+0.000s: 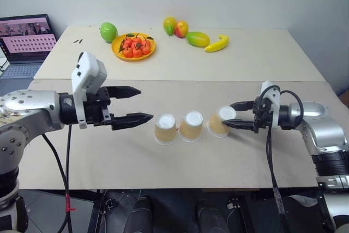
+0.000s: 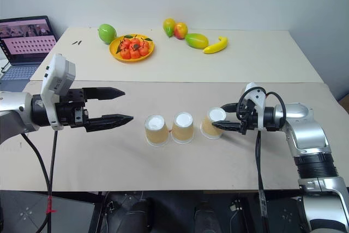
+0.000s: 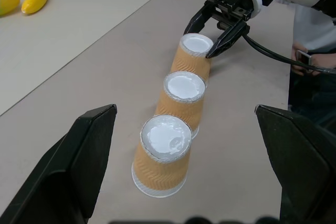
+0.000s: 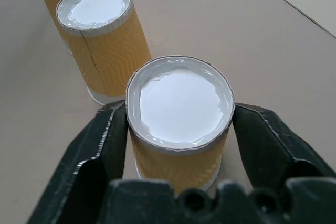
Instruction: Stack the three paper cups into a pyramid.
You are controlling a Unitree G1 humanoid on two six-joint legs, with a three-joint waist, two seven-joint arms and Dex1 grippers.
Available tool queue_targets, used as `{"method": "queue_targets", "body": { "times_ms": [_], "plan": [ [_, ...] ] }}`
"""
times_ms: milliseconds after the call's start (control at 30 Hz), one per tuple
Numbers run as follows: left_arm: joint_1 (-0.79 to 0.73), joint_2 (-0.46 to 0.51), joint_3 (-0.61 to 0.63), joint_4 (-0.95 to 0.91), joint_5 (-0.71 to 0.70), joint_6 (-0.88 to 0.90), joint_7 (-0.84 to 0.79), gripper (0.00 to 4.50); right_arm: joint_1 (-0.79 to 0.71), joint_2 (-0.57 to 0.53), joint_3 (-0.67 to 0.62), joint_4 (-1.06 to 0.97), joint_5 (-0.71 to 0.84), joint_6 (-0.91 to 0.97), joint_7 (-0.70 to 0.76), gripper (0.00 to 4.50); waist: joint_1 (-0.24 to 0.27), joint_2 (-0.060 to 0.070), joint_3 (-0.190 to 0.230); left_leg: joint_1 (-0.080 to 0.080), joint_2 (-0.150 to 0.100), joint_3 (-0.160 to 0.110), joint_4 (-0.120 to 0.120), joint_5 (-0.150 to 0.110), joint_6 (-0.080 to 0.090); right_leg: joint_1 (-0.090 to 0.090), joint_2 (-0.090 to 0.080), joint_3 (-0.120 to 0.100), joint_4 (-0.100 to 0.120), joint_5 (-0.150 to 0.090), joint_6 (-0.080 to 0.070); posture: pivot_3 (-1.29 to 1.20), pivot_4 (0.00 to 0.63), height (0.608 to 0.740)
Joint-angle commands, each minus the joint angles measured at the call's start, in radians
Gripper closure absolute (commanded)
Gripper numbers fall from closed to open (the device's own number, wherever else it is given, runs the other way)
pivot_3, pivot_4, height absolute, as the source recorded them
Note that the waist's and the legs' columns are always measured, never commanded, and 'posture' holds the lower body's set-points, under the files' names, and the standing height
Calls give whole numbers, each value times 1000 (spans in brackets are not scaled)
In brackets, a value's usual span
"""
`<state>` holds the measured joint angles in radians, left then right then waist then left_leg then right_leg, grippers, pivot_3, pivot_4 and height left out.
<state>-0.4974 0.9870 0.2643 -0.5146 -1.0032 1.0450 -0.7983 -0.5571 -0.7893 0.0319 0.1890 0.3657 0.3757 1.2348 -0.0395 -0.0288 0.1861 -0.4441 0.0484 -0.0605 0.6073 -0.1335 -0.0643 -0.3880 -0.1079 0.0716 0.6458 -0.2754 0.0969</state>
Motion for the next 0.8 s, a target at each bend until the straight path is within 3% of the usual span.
{"method": "queue_targets", "body": {
  "times_ms": [33,200,367,567,800],
  "plan": [
    [-2,5,23,-19,-5,-30,0,0,-16,-8,-32,-51,8,11,-18,1838,0,0,0,0,0,0,0,0,0,0,0,0,0,0,0,0,150,732],
    [11,10,33,-14,-5,-30,-2,0,-47,-55,-76,-113,56,81,-8,1838,0,0,0,0,0,0,0,0,0,0,0,0,0,0,0,0,150,732],
    [48,-2,31,-28,3,-47,3,0,-176,-100,-89,-139,97,167,-1,1838,-3,1,1,0,0,0,0,0,0,0,0,0,0,0,0,0,150,732],
    [129,11,31,-48,32,-91,-32,0,-404,-48,-22,-100,93,268,-13,1838,-7,1,1,0,0,0,-1,0,0,-1,0,0,0,0,0,0,150,732],
    [192,15,25,-54,86,-150,-56,0,-571,36,26,-60,135,420,10,1838,0,1,1,-1,0,0,-1,0,0,-2,0,0,0,0,-1,0,150,732]
  ]
}}
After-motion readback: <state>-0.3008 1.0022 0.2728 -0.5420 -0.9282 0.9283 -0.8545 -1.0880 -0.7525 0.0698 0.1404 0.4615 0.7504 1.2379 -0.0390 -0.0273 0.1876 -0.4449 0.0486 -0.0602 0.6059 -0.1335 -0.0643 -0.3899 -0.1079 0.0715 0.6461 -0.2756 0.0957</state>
